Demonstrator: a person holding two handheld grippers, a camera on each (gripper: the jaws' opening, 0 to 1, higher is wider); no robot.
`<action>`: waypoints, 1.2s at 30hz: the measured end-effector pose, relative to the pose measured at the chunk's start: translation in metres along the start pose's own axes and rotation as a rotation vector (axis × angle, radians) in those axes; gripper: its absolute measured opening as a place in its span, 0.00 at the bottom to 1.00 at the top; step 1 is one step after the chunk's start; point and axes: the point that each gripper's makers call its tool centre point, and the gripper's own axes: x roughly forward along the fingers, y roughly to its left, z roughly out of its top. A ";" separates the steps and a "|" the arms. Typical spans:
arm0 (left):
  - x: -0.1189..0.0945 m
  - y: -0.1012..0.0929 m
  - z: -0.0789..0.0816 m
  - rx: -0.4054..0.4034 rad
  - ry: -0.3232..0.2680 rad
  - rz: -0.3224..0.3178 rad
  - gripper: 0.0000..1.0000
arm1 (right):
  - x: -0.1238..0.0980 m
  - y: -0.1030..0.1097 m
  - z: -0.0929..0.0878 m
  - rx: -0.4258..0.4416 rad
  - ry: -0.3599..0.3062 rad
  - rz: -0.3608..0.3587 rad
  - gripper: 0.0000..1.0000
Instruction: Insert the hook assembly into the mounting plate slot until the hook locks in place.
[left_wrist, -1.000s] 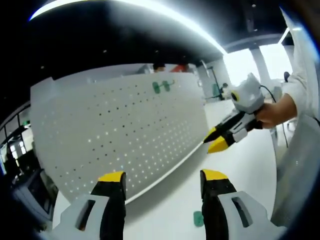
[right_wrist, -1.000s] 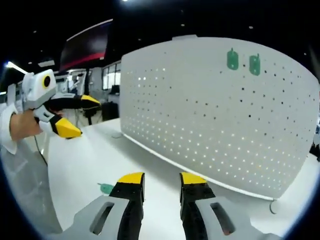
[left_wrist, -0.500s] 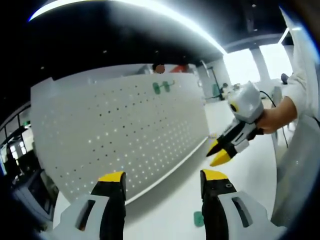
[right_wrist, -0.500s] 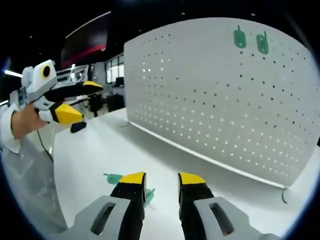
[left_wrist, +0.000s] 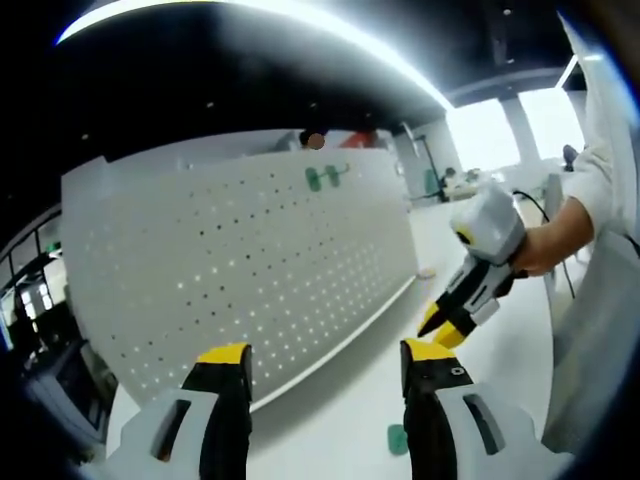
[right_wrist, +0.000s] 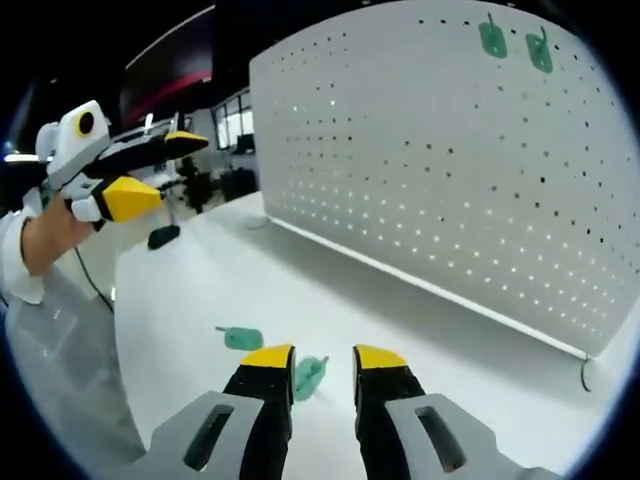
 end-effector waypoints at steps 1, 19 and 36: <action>0.000 -0.001 0.000 0.001 -0.001 -0.002 0.61 | 0.000 0.000 0.000 0.001 0.002 0.001 0.21; 0.000 0.000 0.002 0.001 -0.005 -0.002 0.61 | 0.016 0.005 -0.020 0.040 0.114 0.038 0.15; 0.000 0.000 0.003 0.003 -0.006 -0.003 0.61 | 0.029 0.002 -0.030 0.155 0.185 0.039 0.09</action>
